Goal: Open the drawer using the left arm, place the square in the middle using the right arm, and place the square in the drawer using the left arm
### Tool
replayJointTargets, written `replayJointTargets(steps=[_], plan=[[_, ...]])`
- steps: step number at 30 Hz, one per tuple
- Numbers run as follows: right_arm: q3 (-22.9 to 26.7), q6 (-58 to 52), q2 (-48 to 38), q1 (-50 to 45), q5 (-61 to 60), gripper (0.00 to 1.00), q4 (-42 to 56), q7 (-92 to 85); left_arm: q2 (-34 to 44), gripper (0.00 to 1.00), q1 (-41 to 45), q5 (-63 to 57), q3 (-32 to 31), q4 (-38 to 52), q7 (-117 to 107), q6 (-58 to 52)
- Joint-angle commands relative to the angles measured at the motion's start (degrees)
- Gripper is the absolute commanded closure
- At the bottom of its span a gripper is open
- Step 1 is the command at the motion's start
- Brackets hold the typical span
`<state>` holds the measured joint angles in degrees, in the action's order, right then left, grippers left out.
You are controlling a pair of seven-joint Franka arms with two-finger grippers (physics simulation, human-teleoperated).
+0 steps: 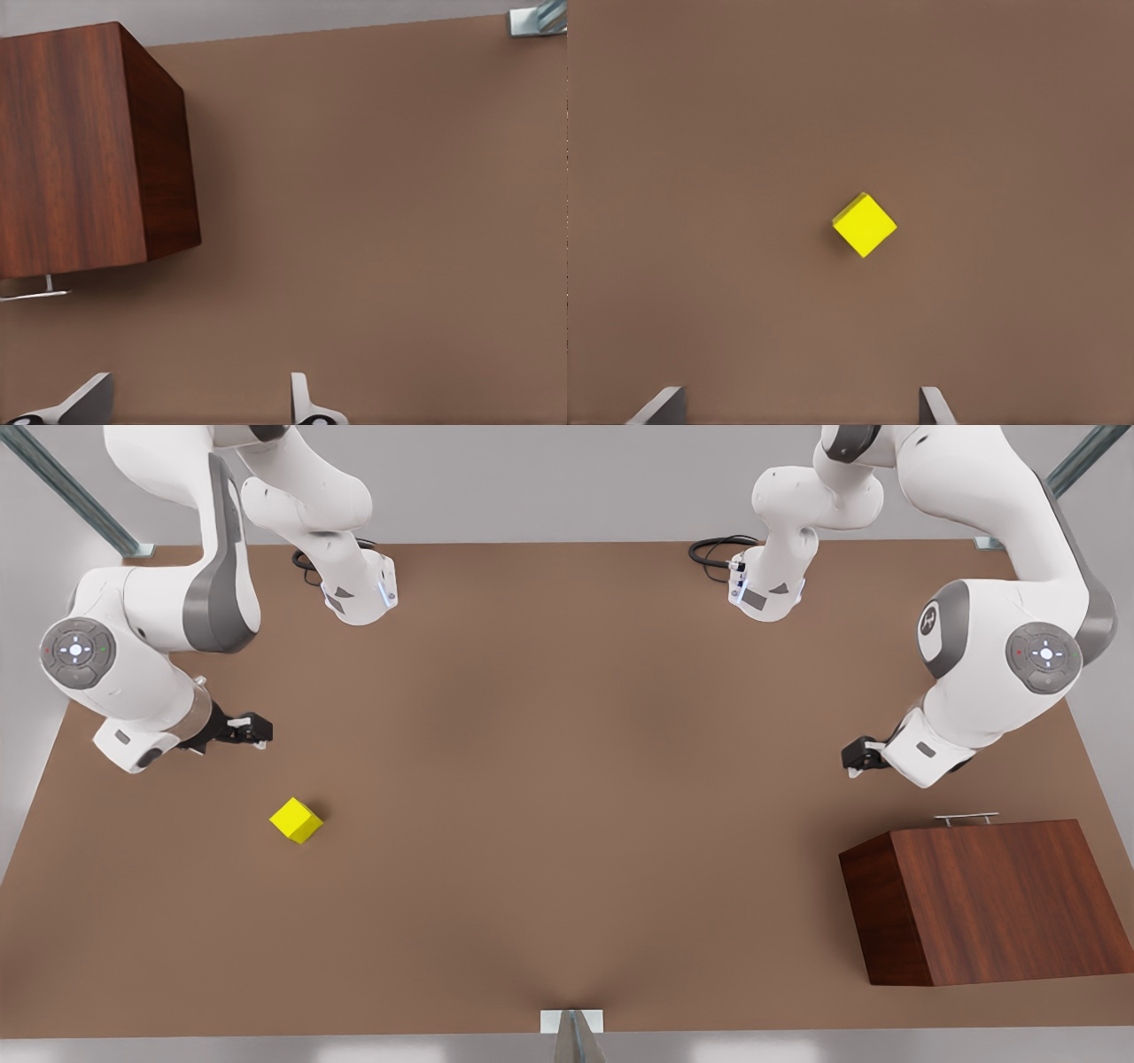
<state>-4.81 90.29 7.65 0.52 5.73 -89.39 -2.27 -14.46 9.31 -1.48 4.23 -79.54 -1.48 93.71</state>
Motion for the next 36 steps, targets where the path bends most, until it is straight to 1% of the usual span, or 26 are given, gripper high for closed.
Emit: replayJointTargets(steps=[1,2,3,4,5,6,7,8,10,12,14,16,19,22,25,26,29,36], plan=[[0.0,0.1,0.0,0.1,0.0,0.00,0.0,0.0,0.1,0.00,-0.1,-0.1,0.2,0.0,-0.1,0.0],[0.0,0.8,0.8,0.1,-0.3,0.00,0.0,-0.1,0.8,0.00,-0.1,0.0,1.2,-0.8,-5.3,0.5],[0.2,2.0,0.7,-0.1,-0.8,0.00,-2.1,-6.2,2.2,0.00,-0.1,0.0,3.5,-2.9,-11.9,1.4],[1.3,5.6,0.4,-0.1,-1.6,0.00,-4.8,-10.3,3.4,0.00,0.0,0.1,4.8,-5.8,-18.8,4.7],[1.8,8.8,0.3,-0.1,-1.6,0.00,-8.4,-14.9,6.0,0.00,0.0,0.2,6.0,-10.7,-26.3,9.2],[2.4,12.0,0.5,-0.1,-2.4,0.00,-11.4,-19.2,9.5,0.00,0.0,0.3,6.9,-17.8,-34.0,16.0],[4.5,15.8,0.4,0.0,-5.0,0.00,-15.6,-23.7,11.1,0.00,0.1,0.2,7.5,-21.5,-40.2,19.4],[5.8,18.2,1.0,0.0,-5.3,0.00,-17.1,-30.0,11.5,0.00,0.0,0.2,8.0,-22.5,-47.2,19.6],[8.3,28.1,2.2,0.2,-5.3,0.00,-22.6,-40.8,18.1,0.00,0.1,0.2,11.8,-34.2,-53.7,27.5],[9.5,30.7,4.4,0.7,-5.4,0.00,-23.9,-47.6,19.6,0.00,-0.1,0.2,13.0,-39.9,-58.9,32.4],[11.4,34.2,6.9,0.3,-5.4,0.00,-25.4,-56.0,20.0,0.00,-0.1,0.7,16.2,-44.2,-60.5,38.3],[11.3,38.9,9.5,0.2,-6.5,0.00,-26.0,-59.3,18.7,0.00,-0.2,1.6,16.2,-46.1,-65.8,42.0],[11.3,43.5,13.6,0.0,-6.8,0.00,-25.8,-61.4,16.7,0.00,-0.1,3.9,16.2,-46.9,-68.4,44.1],[11.1,43.8,15.3,-0.1,-10.2,0.00,-25.9,-61.8,15.3,0.00,-0.3,4.0,17.2,-46.9,-69.1,45.5],[11.1,46.1,17.3,-0.6,-12.9,0.00,-26.1,-62.6,14.0,0.00,-0.3,10.4,17.2,-49.0,-69.1,50.3],[11.2,47.9,17.7,-1.4,-13.0,0.00,-26.2,-63.5,13.6,0.00,-0.3,10.4,18.3,-49.0,-69.0,50.7],[11.2,48.7,18.5,-1.9,-13.0,0.00,-26.2,-64.4,11.5,0.00,-0.5,10.4,19.8,-49.0,-68.3,53.7],[11.3,49.6,19.4,-1.9,-13.1,0.00,-26.3,-64.4,6.7,0.00,-1.8,10.9,20.0,-48.7,-67.9,59.3]])
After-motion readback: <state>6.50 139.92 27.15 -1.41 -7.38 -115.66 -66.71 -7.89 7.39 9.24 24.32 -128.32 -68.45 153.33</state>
